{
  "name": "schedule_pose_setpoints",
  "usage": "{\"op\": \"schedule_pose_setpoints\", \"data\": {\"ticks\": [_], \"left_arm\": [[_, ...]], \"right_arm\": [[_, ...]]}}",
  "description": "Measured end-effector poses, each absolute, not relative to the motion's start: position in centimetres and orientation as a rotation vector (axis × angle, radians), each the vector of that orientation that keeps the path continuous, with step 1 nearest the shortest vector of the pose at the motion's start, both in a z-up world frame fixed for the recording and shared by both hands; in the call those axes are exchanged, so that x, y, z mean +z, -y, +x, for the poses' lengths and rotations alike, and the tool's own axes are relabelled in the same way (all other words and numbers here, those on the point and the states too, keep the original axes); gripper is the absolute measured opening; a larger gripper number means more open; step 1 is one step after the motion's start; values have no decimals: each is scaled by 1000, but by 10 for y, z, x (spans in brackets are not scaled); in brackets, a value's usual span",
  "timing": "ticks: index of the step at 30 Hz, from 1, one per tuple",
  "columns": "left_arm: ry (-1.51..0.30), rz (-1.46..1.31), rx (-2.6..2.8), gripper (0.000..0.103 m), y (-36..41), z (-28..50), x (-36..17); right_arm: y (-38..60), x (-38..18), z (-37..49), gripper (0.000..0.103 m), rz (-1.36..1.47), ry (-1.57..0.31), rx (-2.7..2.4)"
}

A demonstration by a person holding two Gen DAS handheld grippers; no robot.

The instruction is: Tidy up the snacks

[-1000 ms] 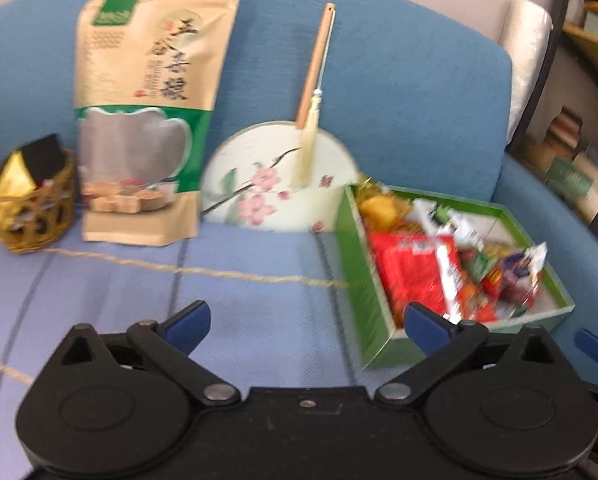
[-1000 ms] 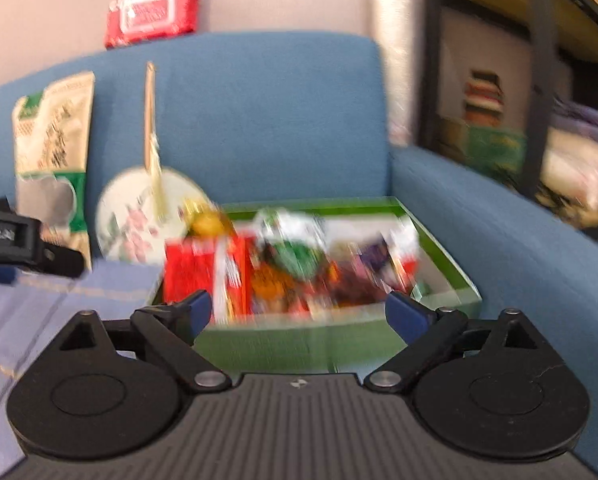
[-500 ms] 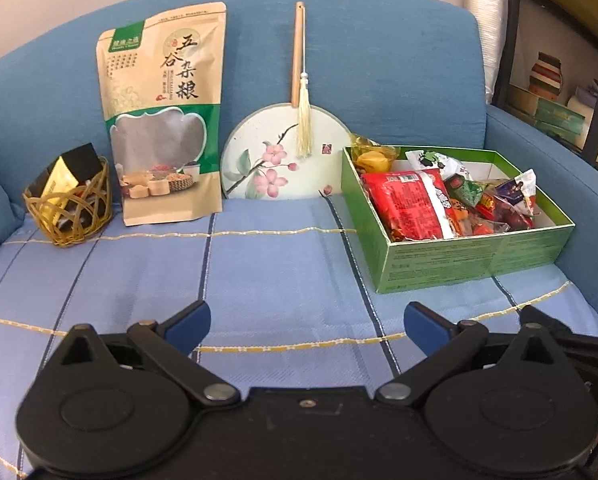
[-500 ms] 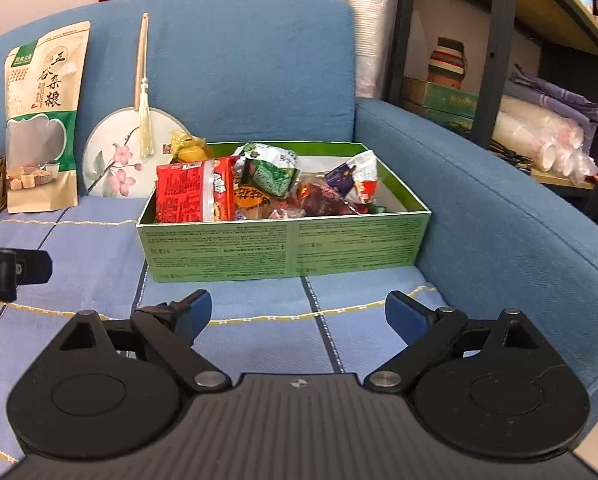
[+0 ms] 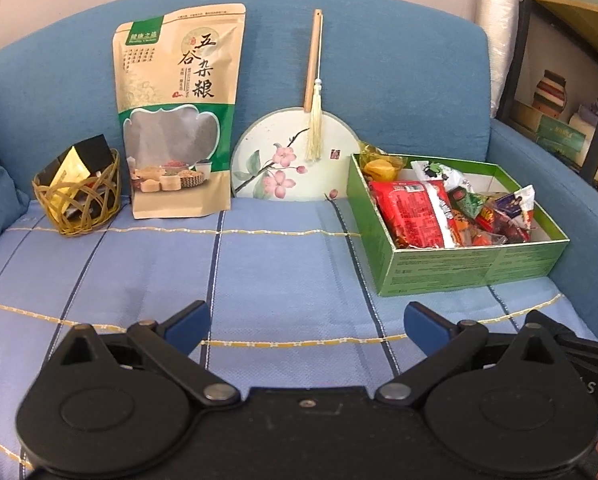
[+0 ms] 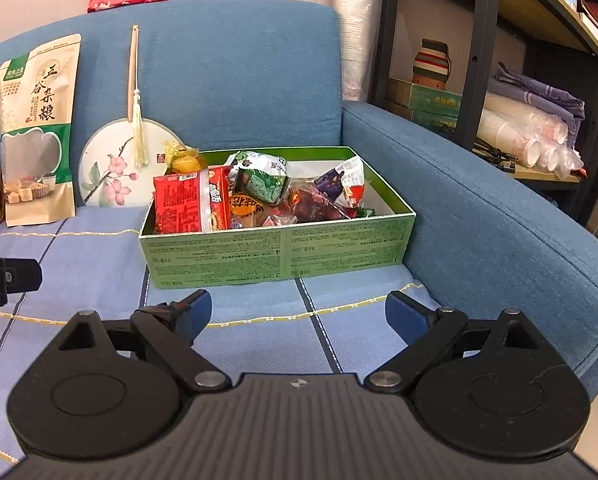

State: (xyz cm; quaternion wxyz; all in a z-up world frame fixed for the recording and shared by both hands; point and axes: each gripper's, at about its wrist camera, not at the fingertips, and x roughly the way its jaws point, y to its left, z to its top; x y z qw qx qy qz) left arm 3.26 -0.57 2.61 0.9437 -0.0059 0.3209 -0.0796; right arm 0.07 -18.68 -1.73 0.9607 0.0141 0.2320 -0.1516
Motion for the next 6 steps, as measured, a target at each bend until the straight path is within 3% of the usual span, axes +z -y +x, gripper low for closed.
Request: {"op": "schedule_pose_setpoints", "data": {"ticks": [6], "left_arm": [[-647, -10, -162, 103, 6, 31, 30]], "right_arm": [[183, -16, 1, 103, 23, -468, -302]]}}
